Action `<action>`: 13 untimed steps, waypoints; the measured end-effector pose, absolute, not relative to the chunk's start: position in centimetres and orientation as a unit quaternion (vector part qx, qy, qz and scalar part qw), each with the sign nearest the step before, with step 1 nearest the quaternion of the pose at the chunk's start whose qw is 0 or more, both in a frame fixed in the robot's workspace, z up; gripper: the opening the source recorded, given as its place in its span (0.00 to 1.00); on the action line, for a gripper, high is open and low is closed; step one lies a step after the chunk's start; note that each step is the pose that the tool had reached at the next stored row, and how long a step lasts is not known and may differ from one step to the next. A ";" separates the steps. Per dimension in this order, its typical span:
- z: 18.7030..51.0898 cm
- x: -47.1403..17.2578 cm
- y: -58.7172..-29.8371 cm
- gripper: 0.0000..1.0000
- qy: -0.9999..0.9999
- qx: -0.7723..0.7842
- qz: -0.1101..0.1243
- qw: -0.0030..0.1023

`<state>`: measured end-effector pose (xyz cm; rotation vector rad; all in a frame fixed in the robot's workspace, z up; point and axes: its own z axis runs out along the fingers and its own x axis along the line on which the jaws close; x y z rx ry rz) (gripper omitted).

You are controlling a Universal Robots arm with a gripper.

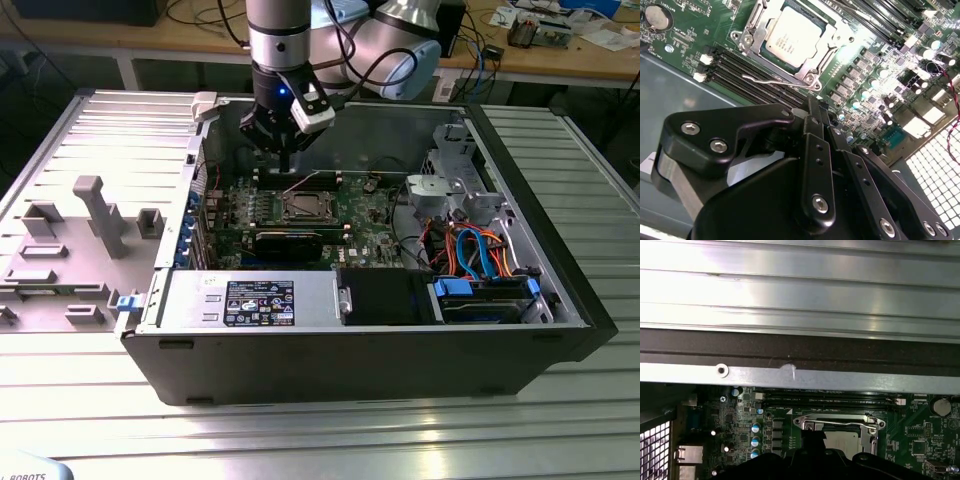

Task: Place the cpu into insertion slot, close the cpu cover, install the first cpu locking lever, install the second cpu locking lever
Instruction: 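Install the first cpu locking lever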

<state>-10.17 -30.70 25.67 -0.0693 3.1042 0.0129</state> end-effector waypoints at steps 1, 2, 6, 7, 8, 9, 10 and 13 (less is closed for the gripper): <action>25.7 -10.2 -30.7 0.11 1.000 -0.022 0.004 0.018; 25.7 -10.2 -30.7 0.11 1.000 -0.022 0.004 0.018; 25.5 -10.1 -30.9 0.11 1.000 -0.022 0.012 0.018; 25.4 -10.1 -31.1 0.11 0.999 -0.022 0.018 0.019; 25.4 -10.1 -31.1 0.11 0.999 -0.021 0.022 0.019; 25.3 -10.1 -31.1 0.11 0.999 -0.021 0.024 0.019; 25.2 -10.1 -31.1 0.11 0.999 -0.021 0.024 0.019; 25.0 -9.9 -31.1 0.11 0.999 -0.021 0.024 0.019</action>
